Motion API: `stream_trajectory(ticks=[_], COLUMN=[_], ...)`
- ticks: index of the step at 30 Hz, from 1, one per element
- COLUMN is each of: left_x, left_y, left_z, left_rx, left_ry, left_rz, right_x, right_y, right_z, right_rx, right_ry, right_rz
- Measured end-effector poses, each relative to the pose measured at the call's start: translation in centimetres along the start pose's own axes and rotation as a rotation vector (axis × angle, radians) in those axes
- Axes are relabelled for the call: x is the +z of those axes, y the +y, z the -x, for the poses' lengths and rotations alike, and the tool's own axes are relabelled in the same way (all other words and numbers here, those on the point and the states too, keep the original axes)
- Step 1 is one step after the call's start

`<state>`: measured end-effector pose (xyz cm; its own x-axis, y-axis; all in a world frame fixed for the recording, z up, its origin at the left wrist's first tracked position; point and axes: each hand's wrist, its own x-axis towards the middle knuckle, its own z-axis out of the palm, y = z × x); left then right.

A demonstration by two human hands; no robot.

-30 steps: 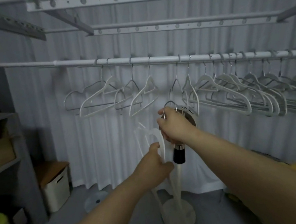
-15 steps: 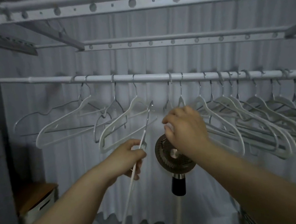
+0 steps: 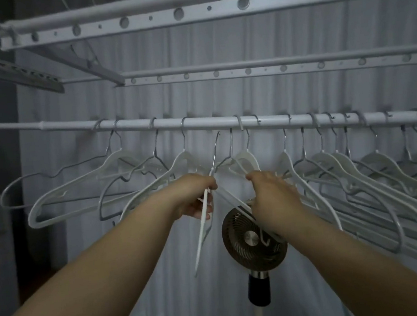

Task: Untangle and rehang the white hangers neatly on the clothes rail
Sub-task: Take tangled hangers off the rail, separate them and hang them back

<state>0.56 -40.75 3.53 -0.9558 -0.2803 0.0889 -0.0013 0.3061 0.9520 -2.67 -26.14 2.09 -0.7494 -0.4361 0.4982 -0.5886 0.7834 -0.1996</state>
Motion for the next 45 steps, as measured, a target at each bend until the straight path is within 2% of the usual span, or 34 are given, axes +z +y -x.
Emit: stream_trajectory(ticks=[3, 12, 23, 30, 38, 41, 45], left_x=[-0.3, -1.2, -1.4, -0.9, -0.3, -0.3, -1.0], left_y=[0.3, 0.6, 2.8, 2.3, 1.0, 0.8, 0.2], left_z=[-1.4, -4.9, -6.5, -5.8, -4.6, -4.0, -3.3], left_rx=[-0.021, -0.055, 0.018, 0.110, 0.133, 0.151, 0.207], left_ry=[-0.008, -0.046, -0.059, 0.000, 0.061, 0.058, 0.173], left_rz=[0.016, 0.072, 0.187, 0.064, 0.071, -0.001, -0.116], right_x=[-0.1, 0.0, -0.8, 0.3, 0.6, 0.3, -0.2], right_y=[0.5, 1.9, 1.7, 2.1, 1.9, 1.8, 1.2], right_z=[0.0, 0.2, 0.7, 0.5, 0.8, 1.1, 1.2], right_rx=[0.027, 0.121, 0.146, 0.128, 0.012, -0.018, -0.067], right_ry=[-0.016, 0.040, 0.037, 0.098, 0.206, 0.216, 0.271], right_rz=[-0.063, 0.086, 0.112, 0.110, 0.094, 0.051, 0.007])
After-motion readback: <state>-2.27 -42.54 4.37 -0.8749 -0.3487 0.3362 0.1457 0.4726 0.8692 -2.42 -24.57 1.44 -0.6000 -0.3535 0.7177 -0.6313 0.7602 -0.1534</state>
